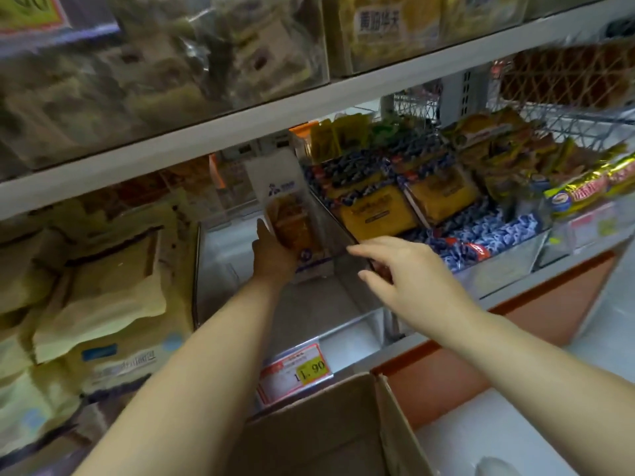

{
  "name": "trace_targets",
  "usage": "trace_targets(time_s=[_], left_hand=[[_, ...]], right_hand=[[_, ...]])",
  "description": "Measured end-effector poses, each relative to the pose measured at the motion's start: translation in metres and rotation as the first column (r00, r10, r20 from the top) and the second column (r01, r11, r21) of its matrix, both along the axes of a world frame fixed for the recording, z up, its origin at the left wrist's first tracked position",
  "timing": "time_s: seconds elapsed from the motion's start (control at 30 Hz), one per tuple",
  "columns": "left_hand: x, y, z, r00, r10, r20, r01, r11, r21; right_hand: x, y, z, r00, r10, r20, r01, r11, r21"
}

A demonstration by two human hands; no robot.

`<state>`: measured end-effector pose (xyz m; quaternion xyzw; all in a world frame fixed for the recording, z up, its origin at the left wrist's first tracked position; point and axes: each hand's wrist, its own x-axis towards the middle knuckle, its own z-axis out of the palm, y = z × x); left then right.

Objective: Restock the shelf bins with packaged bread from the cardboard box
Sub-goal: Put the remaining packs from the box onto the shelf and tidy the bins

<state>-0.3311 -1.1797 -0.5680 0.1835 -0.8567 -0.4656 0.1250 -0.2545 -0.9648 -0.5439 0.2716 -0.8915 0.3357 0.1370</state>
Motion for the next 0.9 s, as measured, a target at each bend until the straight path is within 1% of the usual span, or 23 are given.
trace_targets(time_s=[0.07,0.1,0.13,0.17,0.23,0.27,0.3,0.37,0.4,0.47,0.5,0.53,0.57,0.6,0.63,0.67,0.7,0.73,0.8,0.9], left_hand=[[0.007,0.004,0.01,0.994,-0.008,0.106,0.004,0.999,0.037],[0.013,0.008,0.014,0.994,-0.001,0.105,-0.002,1.0,0.023],[0.024,0.014,0.022,0.997,0.01,0.07,-0.01,1.0,-0.003],[0.04,0.02,0.03,1.0,0.01,-0.009,-0.011,1.0,-0.017],[0.082,0.029,0.048,0.982,-0.042,-0.187,0.037,0.999,-0.034],[0.108,0.03,0.052,0.965,-0.087,-0.248,0.072,0.995,-0.071],[0.138,0.029,0.054,0.941,-0.138,-0.31,0.096,0.985,-0.146],[0.198,0.022,0.05,0.871,-0.238,-0.429,0.119,0.951,-0.285],[0.226,0.016,0.043,0.846,-0.269,-0.46,0.126,0.94,-0.318],[0.27,-0.001,0.022,0.852,-0.293,-0.434,0.134,0.923,-0.361],[0.286,-0.012,0.008,0.875,-0.304,-0.378,0.146,0.908,-0.392],[0.297,-0.022,-0.007,0.905,-0.317,-0.283,0.177,0.886,-0.429],[0.304,-0.033,-0.022,0.935,-0.324,-0.144,0.227,0.86,-0.458],[0.308,-0.043,-0.038,0.949,-0.314,0.028,0.291,0.839,-0.46],[0.31,-0.053,-0.053,0.934,-0.291,0.208,0.355,0.83,-0.431],[0.311,-0.063,-0.068,0.893,-0.264,0.365,0.4,0.837,-0.373],[0.311,-0.07,-0.081,0.844,-0.238,0.48,0.418,0.853,-0.311],[0.312,-0.078,-0.094,0.799,-0.217,0.561,0.419,0.869,-0.261],[0.311,-0.09,-0.119,0.717,-0.196,0.669,0.428,0.881,-0.201],[0.304,-0.107,-0.156,0.598,-0.165,0.785,0.476,0.86,-0.182]], right_hand=[[0.005,-0.002,-0.002,0.999,-0.03,-0.019,0.031,0.999,0.026],[0.009,-0.004,-0.003,0.996,-0.063,-0.062,0.065,0.997,0.032],[0.015,-0.006,-0.003,0.99,-0.087,-0.115,0.091,0.996,0.027],[0.022,-0.008,-0.002,0.982,-0.089,-0.164,0.091,0.996,0.008],[0.041,-0.016,0.006,0.974,-0.031,-0.224,0.025,0.999,-0.031],[0.052,-0.02,0.01,0.977,0.02,-0.212,-0.027,0.999,-0.031],[0.064,-0.026,0.014,0.981,0.071,-0.182,-0.075,0.997,-0.014],[0.09,-0.04,0.017,0.981,0.163,-0.11,-0.155,0.985,0.077],[0.102,-0.047,0.017,0.978,0.198,-0.064,-0.187,0.97,0.154],[0.123,-0.064,0.013,0.962,0.264,0.065,-0.27,0.902,0.338],[0.13,-0.074,0.008,0.947,0.281,0.157,-0.321,0.848,0.421],[0.136,-0.084,0.002,0.924,0.288,0.25,-0.378,0.784,0.492],[0.14,-0.094,-0.008,0.903,0.276,0.329,-0.421,0.723,0.548],[0.142,-0.104,-0.02,0.882,0.245,0.401,-0.454,0.665,0.593],[0.144,-0.111,-0.034,0.862,0.201,0.464,-0.476,0.633,0.61],[0.144,-0.118,-0.049,0.843,0.156,0.514,-0.489,0.62,0.613],[0.143,-0.122,-0.066,0.825,0.117,0.553,-0.495,0.623,0.606],[0.141,-0.126,-0.084,0.804,0.074,0.59,-0.496,0.631,0.596],[0.136,-0.128,-0.121,0.764,-0.007,0.646,-0.492,0.641,0.589],[0.13,-0.122,-0.171,0.702,-0.094,0.706,-0.495,0.647,0.579]])
